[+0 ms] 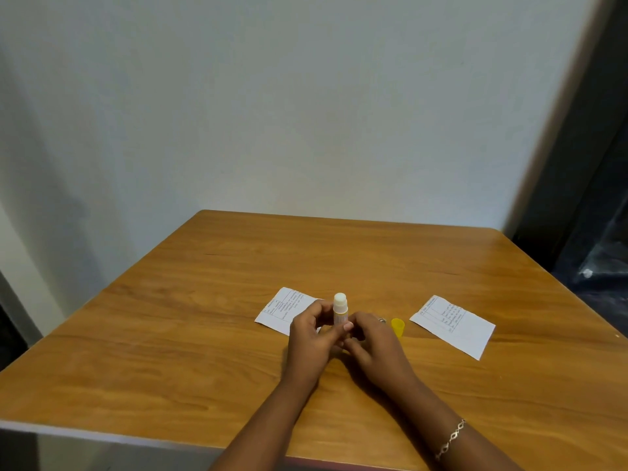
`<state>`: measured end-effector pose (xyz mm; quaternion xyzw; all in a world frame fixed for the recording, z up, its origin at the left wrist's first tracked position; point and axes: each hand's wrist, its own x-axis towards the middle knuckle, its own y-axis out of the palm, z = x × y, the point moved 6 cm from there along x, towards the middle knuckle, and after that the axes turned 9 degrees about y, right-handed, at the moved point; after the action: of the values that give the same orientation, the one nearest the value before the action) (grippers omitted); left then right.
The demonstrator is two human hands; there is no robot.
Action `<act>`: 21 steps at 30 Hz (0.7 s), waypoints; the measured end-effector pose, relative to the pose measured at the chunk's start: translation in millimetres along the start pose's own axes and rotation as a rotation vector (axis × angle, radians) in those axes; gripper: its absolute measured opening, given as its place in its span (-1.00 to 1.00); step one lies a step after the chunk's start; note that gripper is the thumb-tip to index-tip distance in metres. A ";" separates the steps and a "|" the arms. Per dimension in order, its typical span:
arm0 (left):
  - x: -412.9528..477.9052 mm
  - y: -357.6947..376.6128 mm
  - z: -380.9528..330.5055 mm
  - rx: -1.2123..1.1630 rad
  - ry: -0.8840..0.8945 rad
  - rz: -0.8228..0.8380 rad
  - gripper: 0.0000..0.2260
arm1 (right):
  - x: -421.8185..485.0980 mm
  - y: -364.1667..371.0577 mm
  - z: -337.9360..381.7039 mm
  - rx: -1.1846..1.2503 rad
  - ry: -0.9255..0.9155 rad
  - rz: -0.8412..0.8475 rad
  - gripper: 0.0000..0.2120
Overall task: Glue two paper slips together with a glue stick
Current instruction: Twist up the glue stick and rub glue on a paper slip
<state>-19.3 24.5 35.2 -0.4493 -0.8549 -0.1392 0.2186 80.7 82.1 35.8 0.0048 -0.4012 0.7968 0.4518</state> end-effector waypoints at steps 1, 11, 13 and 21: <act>0.1 0.9 0.4 -0.030 -0.009 0.015 -0.83 | 0.1 0.9 0.2 0.006 -0.001 0.013 -0.81; -0.4 -2.2 1.1 -0.133 -0.086 -0.061 -0.75 | 3.6 8.0 -8.3 0.099 0.089 0.043 -0.74; -0.5 -4.3 2.4 -0.133 -0.097 -0.083 -0.72 | 3.2 8.8 -10.3 0.117 0.098 0.030 -0.77; -1.6 0.7 -2.4 -0.198 -0.110 -0.008 -0.82 | 1.9 8.1 -7.9 0.379 0.129 0.231 -0.82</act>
<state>-17.3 22.7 36.5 -0.4724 -0.8494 -0.1991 0.1253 76.6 86.3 26.1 -0.0072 -0.2125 0.9031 0.3732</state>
